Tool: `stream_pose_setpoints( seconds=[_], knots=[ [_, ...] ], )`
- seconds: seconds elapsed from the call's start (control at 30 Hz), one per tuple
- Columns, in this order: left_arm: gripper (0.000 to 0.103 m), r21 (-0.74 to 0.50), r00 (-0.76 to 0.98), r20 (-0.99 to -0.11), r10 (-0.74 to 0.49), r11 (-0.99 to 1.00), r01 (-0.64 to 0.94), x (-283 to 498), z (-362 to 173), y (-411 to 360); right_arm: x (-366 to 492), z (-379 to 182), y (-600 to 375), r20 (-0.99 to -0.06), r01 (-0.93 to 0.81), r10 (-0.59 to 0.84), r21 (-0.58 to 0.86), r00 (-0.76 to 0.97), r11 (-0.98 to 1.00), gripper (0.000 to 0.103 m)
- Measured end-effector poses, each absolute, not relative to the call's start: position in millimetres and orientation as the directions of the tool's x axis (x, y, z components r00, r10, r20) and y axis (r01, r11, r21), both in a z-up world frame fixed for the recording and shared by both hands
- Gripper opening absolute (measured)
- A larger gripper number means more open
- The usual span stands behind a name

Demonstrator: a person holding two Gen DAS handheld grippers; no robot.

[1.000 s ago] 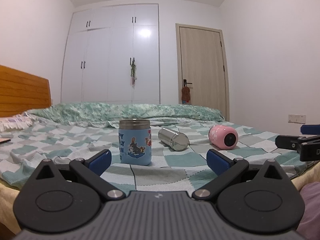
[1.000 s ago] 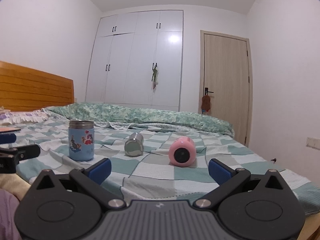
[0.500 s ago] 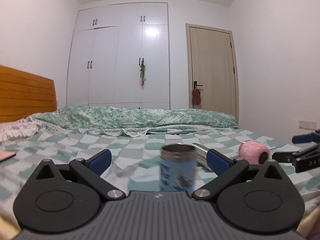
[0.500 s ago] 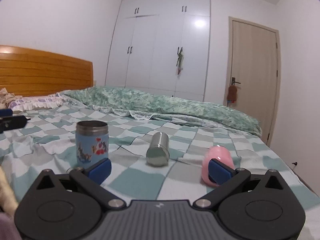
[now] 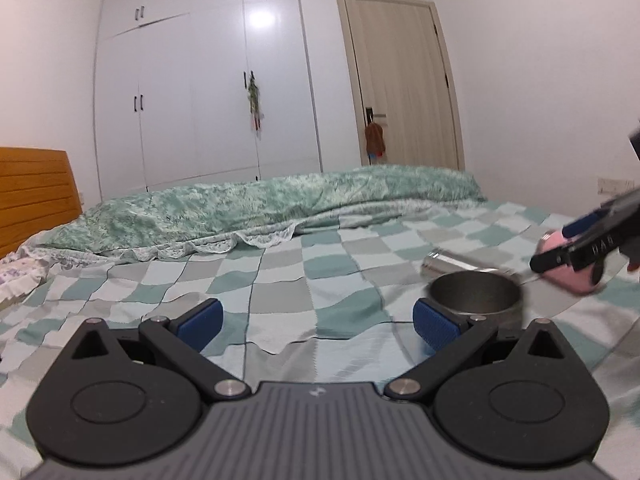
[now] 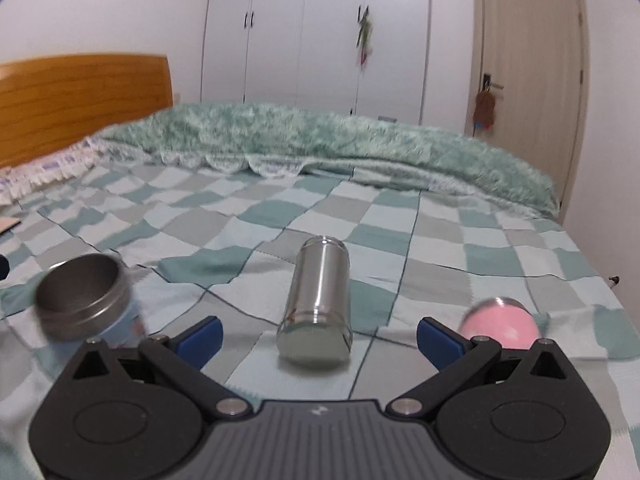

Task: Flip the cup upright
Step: 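Reach the right tool to the lying silver tumbler and grasp its body, then lift the silver tumbler with the right tool and swing it away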

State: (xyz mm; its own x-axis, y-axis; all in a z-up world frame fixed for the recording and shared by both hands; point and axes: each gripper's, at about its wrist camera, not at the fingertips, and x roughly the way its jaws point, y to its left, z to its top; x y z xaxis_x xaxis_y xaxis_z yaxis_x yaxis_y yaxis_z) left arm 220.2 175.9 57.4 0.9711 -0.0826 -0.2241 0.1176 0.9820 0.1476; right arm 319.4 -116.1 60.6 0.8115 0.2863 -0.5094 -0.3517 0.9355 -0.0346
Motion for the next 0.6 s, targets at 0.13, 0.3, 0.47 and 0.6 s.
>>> stream_pose_setpoints(
  seconds=[0.13,0.3,0.47,0.6],
  knots=[
    [0.103,0.155,0.955,-0.280,-0.099,0.977,0.147,264,52,187,370,52,-100,-0.586,-0.372,0.295,-0.011,0.754,0.928,0.103],
    [0.103,0.165,0.940,-0.330,-0.090,0.975,0.151,303,43,193,423,31,-82,-0.667,-0.388,0.312,0.038,0.677,0.921,0.101],
    [0.103,0.146,0.925,-0.366,-0.101,0.976,0.164,313,32,195,439,6,-77,-0.713,-0.375,0.335,0.109,0.616,0.921,0.062],
    [0.103,0.173,0.929,-0.356,-0.098,0.970,0.169,301,39,188,422,18,-87,-0.674,-0.354,0.354,0.145,0.648,0.924,0.061]
  ],
)
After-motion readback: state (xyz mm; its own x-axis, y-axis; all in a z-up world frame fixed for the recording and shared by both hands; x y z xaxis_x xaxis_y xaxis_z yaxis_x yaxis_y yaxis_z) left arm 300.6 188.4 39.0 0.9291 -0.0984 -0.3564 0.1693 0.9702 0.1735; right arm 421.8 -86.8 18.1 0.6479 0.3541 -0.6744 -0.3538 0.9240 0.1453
